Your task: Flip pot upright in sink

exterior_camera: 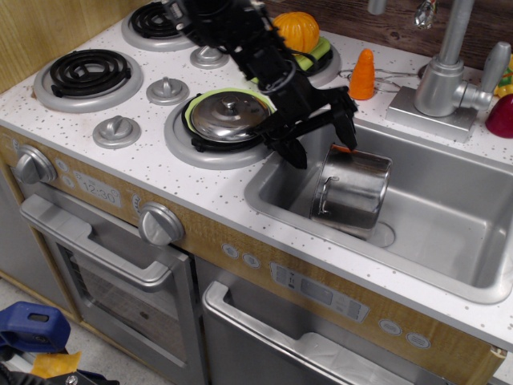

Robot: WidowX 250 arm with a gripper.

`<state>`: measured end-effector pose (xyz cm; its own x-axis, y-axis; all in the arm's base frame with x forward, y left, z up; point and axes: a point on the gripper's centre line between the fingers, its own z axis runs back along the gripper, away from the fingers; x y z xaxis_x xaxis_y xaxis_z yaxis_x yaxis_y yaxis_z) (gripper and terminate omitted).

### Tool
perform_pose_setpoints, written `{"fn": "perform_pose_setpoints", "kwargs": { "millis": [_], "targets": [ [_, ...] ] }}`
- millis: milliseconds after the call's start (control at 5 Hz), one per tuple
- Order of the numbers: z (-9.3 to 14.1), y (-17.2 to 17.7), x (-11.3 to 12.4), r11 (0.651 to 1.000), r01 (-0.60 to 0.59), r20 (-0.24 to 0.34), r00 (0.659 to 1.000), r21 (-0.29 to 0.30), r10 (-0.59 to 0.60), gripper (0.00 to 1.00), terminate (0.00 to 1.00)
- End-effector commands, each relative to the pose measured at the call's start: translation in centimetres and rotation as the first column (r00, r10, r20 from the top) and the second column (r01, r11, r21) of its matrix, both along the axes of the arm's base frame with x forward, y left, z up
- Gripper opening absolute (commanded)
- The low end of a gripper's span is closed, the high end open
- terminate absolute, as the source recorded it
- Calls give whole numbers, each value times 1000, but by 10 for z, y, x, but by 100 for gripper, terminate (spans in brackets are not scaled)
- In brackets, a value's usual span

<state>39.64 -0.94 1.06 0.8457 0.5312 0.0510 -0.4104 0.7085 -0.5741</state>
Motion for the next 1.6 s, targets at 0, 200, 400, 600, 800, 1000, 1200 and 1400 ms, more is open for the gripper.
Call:
{"fn": "perform_pose_setpoints", "kwargs": {
  "millis": [0,200,400,600,800,1000,1200,1400],
  "targets": [
    [18,-15,9,993,-89,72,993,-80,95,100,0],
    [20,-30,14,983,-156,72,984,-95,163,100,0],
    [14,-35,11,979,-178,93,978,-104,187,100,0],
    [13,-36,10,978,-185,93,977,-91,194,0,0],
    [16,-45,20,982,-186,82,980,29,183,0,0],
    [14,-63,32,953,-167,64,986,255,155,0,0],
    [12,-71,35,897,-93,71,995,432,69,0,0],
    [12,-76,38,861,-70,66,997,504,42,0,0]
  ]
}}
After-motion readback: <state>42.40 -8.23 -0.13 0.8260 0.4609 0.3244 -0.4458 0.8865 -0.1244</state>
